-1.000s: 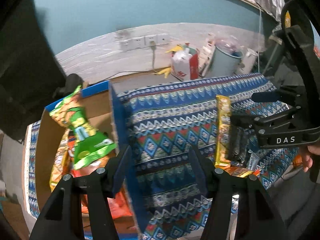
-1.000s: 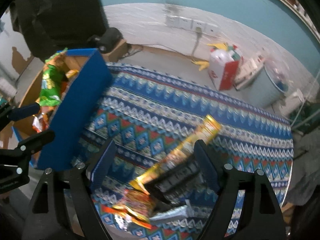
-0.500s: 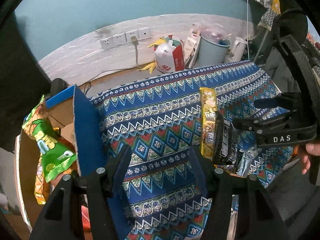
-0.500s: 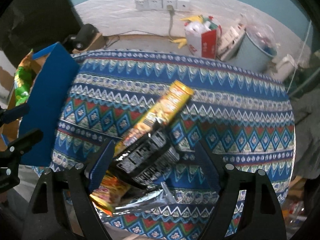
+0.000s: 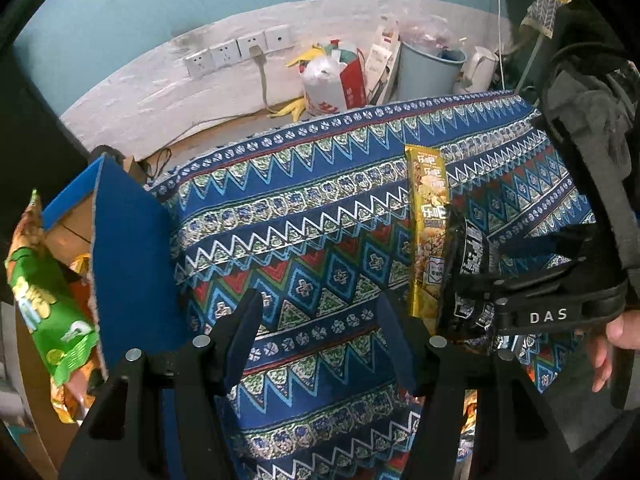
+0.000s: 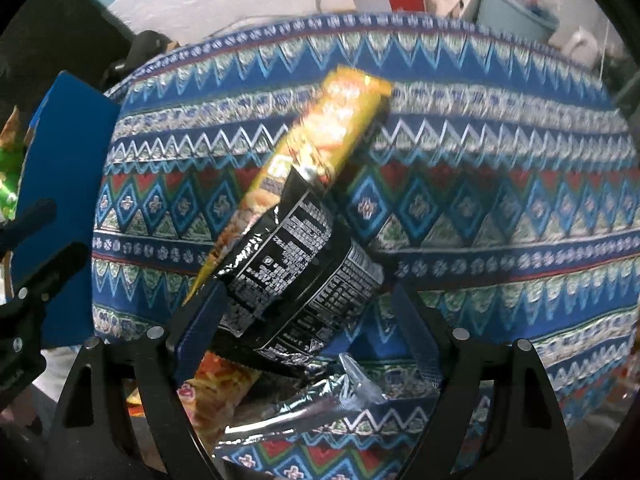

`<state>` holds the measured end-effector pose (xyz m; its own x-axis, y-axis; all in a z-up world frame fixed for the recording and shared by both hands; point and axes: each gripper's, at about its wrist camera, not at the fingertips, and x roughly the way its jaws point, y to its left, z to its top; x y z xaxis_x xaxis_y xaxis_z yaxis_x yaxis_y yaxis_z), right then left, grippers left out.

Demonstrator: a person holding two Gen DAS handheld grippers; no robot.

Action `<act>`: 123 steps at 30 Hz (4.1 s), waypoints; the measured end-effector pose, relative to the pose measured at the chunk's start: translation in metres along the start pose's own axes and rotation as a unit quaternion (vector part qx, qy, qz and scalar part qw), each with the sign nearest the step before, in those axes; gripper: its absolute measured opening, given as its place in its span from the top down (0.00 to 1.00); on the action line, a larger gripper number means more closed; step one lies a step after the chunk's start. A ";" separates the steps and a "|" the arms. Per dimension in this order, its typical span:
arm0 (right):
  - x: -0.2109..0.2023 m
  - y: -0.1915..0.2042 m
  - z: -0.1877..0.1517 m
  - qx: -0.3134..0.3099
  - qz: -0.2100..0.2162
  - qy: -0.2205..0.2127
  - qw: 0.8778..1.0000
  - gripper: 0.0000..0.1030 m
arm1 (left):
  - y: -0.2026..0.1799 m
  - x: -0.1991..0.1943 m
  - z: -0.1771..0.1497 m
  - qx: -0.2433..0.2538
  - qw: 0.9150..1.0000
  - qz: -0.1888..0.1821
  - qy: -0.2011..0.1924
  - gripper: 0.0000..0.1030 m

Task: Organize snacks
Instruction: 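Grasp the second yellow stick pack with the left tool while the right tool grasps the black bag, then carry the yellow pack and black bag into the box and open both tools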

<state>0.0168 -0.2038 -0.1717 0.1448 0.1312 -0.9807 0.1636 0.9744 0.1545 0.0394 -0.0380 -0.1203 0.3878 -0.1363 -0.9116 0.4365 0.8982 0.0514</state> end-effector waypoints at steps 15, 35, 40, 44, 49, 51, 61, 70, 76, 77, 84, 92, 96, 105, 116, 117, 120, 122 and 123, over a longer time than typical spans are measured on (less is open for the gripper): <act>0.016 -0.013 0.013 -0.067 -0.043 -0.008 0.997 0.19 | -0.026 0.034 0.018 0.027 0.999 -0.007 0.029 0.41; -0.020 -0.103 0.012 0.066 -0.059 -0.035 0.995 0.18 | -0.089 0.070 0.054 0.067 0.994 -0.046 0.070 0.31; -0.003 -0.119 -0.003 0.114 -0.033 -0.007 0.993 0.18 | -0.093 0.086 0.056 0.064 0.992 -0.052 0.092 0.31; 0.009 -0.118 -0.004 0.111 -0.044 0.003 0.993 0.18 | -0.096 0.098 0.058 0.076 0.991 -0.044 0.103 0.31; 0.020 -0.092 0.005 0.070 -0.094 0.001 0.993 0.17 | -0.093 0.111 0.052 0.089 0.990 -0.031 0.107 0.32; 0.025 -0.077 0.005 0.046 -0.111 0.002 0.993 0.17 | -0.091 0.115 0.050 0.092 0.989 -0.035 0.108 0.44; 0.037 -0.027 0.014 -0.029 -0.114 -0.016 0.993 0.40 | -0.084 0.107 0.046 0.095 0.991 -0.025 0.094 0.70; -0.011 -0.052 0.039 -0.038 -0.095 -0.051 0.993 0.41 | -0.063 0.070 0.056 0.078 0.996 -0.006 0.047 0.70; -0.053 -0.045 0.052 -0.044 -0.087 -0.084 0.992 0.41 | -0.050 0.043 0.051 0.064 0.998 -0.001 0.020 0.70; -0.058 -0.043 0.054 -0.044 -0.085 -0.088 0.992 0.41 | -0.048 0.039 0.050 0.062 0.998 -0.001 0.015 0.70; -0.097 -0.037 0.048 -0.051 -0.071 -0.113 0.990 0.41 | -0.033 0.012 0.045 0.046 0.999 0.009 -0.013 0.71; -0.112 -0.003 0.028 -0.071 -0.057 -0.141 0.986 0.41 | -0.015 -0.028 0.037 0.031 0.998 0.022 -0.051 0.71; -0.113 0.009 0.030 -0.085 -0.049 -0.151 0.984 0.41 | -0.002 -0.048 0.030 0.019 0.997 0.027 -0.068 0.70; -0.118 0.047 0.026 -0.120 -0.036 -0.161 0.979 0.41 | 0.034 -0.080 0.014 -0.019 0.995 0.043 -0.092 0.71; -0.109 0.100 0.027 -0.160 -0.023 -0.155 0.975 0.41 | 0.099 -0.086 -0.003 -0.088 0.990 0.064 -0.088 0.70; -0.108 0.103 0.027 -0.162 -0.021 -0.154 0.974 0.41 | 0.105 -0.084 -0.005 -0.094 0.990 0.065 -0.085 0.71; -0.106 0.116 0.029 -0.170 -0.015 -0.152 0.974 0.41 | 0.119 -0.077 -0.012 -0.114 0.989 0.067 -0.073 0.71; -0.106 0.123 0.030 -0.175 -0.011 -0.151 0.973 0.41 | 0.132 -0.071 -0.018 -0.130 0.987 0.067 -0.065 0.71; -0.106 0.128 0.031 -0.178 -0.010 -0.151 0.972 0.41 | 0.137 -0.070 -0.021 -0.136 0.987 0.067 -0.062 0.71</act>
<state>0.0526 -0.0984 -0.0439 0.4343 0.1052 -0.8946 -0.1712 0.9847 0.0326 0.0550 0.1033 -0.0577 0.5310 -0.0428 -0.8463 0.1473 0.9882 0.0425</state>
